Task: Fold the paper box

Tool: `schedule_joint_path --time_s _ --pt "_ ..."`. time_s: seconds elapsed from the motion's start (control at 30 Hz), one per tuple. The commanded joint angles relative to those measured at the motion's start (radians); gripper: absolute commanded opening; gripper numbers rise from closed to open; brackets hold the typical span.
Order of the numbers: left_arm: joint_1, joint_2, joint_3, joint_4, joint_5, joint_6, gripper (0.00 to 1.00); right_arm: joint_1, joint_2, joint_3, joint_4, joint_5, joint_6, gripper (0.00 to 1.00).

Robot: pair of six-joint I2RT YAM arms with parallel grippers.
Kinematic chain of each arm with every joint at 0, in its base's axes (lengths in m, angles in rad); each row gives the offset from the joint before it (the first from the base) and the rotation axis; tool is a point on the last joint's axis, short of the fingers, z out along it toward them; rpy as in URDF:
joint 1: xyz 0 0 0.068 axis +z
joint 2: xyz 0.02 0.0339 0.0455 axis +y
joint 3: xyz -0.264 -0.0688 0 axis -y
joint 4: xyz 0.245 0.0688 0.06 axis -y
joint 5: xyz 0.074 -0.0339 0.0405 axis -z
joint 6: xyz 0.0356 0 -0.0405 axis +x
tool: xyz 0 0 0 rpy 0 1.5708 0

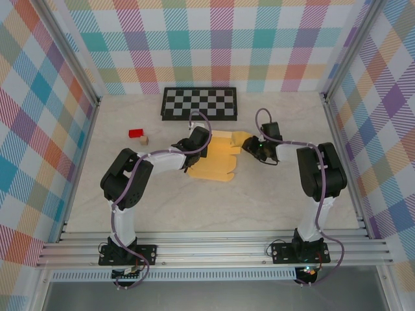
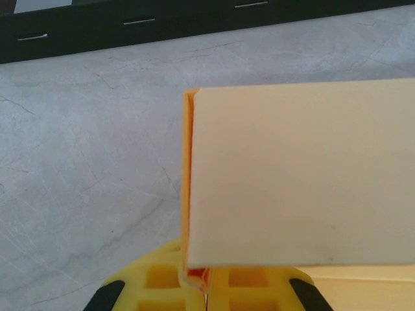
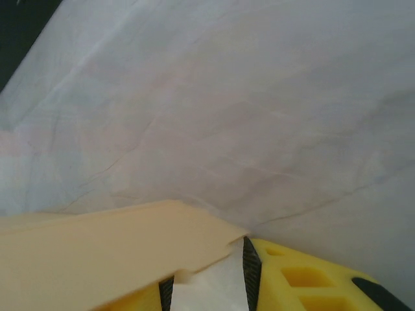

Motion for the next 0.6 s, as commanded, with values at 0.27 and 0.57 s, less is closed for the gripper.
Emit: schedule_joint_path --time_s 0.27,0.57 --pt "-0.007 0.025 -0.015 -0.097 0.045 0.006 0.00 0.015 0.015 0.007 0.135 -0.099 0.290 0.30" --pt "-0.009 0.028 -0.002 -0.123 0.035 -0.019 0.00 0.081 0.042 0.015 0.144 -0.036 0.285 0.30"
